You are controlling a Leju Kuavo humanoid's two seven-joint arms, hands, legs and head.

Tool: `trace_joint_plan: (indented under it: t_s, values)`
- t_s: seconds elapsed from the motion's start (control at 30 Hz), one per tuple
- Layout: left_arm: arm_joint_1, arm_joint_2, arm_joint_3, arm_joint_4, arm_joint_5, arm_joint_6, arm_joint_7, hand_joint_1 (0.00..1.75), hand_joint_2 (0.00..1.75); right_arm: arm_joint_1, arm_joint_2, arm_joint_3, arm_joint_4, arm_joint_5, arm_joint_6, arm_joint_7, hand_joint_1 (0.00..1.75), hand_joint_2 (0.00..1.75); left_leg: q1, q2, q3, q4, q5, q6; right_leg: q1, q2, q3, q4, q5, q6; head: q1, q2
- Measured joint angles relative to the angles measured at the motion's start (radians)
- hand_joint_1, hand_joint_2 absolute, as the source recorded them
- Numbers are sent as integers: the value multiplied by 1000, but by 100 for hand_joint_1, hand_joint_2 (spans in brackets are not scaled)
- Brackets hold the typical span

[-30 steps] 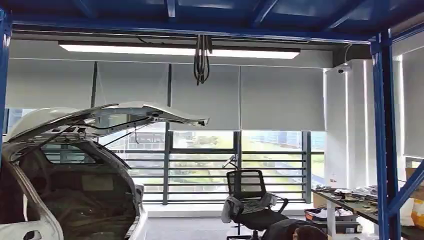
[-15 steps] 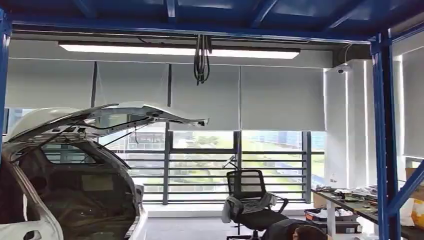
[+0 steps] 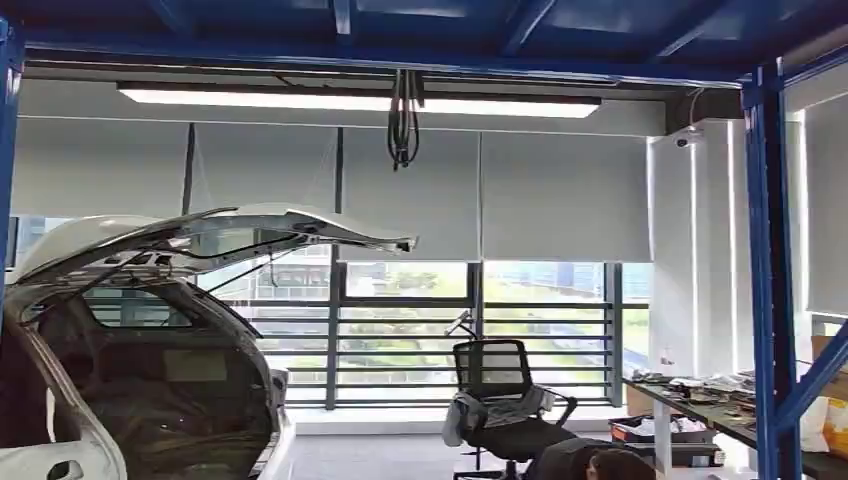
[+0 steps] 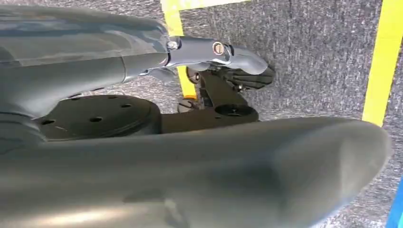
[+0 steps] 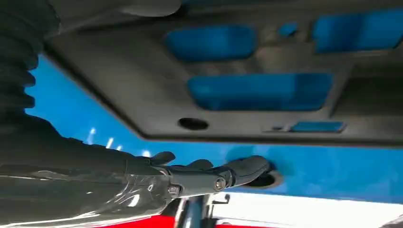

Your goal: Take the parts from the cabinet and place them on the table.

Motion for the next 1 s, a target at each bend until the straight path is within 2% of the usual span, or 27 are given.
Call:
trace_joint_plan:
  t_s: [0.2,0.53,0.8,1.0]
  values:
    - [-2,-3,-3,0,3,-2,-5,0,0,-4,67,49,56,12,-15,-6,0,175,0,0,0,0,0,0,0,0,0,0,0,0,0,0]
    - [-1,-4,-4,0,6,-1,-8,0,0,-1,90,63,72,49,-42,-16,0,175,0,0,0,0,0,0,0,0,0,0,0,0,0,0]
    - [0,-4,-4,0,7,-1,-12,0,0,-7,104,65,71,45,-16,-18,0,175,0,0,0,0,0,0,0,0,0,0,0,0,0,0]
    - [-2,-4,-5,0,10,-1,-16,0,0,-11,120,84,77,110,-28,-4,0,175,0,0,0,0,0,0,0,0,0,0,0,0,0,0]
